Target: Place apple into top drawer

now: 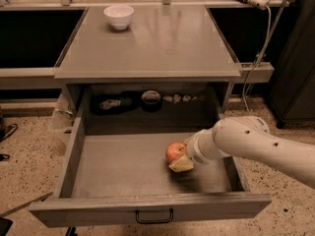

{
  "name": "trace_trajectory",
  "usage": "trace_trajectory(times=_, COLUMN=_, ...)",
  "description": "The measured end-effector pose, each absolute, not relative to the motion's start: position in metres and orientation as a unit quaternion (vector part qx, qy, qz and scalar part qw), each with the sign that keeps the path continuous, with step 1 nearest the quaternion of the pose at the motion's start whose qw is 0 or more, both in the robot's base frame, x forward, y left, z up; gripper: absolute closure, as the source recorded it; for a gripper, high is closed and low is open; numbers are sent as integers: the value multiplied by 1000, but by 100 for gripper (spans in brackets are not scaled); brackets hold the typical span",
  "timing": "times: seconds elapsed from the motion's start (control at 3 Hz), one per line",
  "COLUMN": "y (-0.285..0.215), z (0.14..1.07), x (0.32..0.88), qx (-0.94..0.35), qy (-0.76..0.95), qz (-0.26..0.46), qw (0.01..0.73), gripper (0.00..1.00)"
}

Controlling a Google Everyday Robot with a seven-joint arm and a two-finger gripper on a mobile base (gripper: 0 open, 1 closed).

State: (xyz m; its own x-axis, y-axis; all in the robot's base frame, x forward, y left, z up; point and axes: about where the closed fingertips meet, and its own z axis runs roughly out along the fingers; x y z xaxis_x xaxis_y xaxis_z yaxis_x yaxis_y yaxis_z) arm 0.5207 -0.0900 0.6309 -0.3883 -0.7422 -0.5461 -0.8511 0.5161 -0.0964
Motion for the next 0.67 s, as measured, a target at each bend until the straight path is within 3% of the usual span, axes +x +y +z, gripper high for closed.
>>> trace_trajectory(times=0.33, y=-85, z=610, x=519, qx=-468, qy=835, qz=104, qw=269, gripper=100)
trace_trajectory(times=0.67, y=-85, z=613, x=519, qx=-468, qy=835, qz=104, qw=269, gripper=81)
